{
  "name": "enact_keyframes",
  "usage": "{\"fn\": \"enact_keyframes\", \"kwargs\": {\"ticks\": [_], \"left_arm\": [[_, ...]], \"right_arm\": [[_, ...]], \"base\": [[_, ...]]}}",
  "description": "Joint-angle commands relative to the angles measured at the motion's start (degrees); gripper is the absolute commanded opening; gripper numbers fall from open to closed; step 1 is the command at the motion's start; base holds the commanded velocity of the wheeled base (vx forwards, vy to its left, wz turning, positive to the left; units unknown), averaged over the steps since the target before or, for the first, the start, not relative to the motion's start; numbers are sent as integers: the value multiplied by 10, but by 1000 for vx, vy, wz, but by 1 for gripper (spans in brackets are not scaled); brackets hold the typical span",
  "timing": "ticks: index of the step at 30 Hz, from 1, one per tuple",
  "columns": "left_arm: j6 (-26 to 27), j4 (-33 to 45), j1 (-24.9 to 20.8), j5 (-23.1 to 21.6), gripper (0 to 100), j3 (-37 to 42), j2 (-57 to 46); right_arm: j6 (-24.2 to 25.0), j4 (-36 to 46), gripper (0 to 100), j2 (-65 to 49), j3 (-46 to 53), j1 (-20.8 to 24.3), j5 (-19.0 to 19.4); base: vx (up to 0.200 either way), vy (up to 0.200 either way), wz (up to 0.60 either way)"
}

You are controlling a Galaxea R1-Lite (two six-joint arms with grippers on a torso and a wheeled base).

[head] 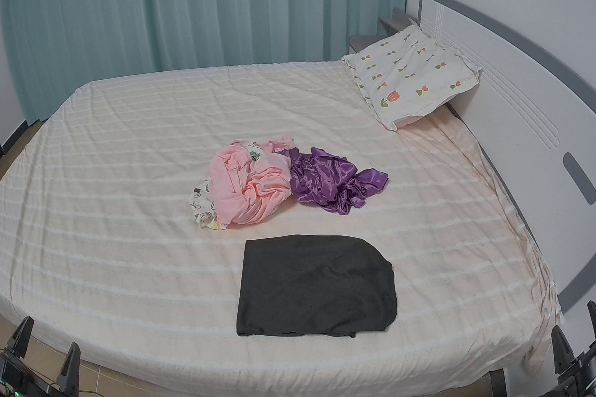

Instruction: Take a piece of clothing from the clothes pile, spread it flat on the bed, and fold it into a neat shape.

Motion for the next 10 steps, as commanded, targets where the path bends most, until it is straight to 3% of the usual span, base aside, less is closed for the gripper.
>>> {"fn": "enact_keyframes", "kwargs": {"ticks": [1,10], "left_arm": [[0,0,0,0,100,9,-1],[0,0,0,0,100,9,-1]], "right_arm": [[-1,0,100,-9,8,0,1],[-4,1,100,-9,7,0,1]], "base": [[0,0,0],[0,0,0]]}}
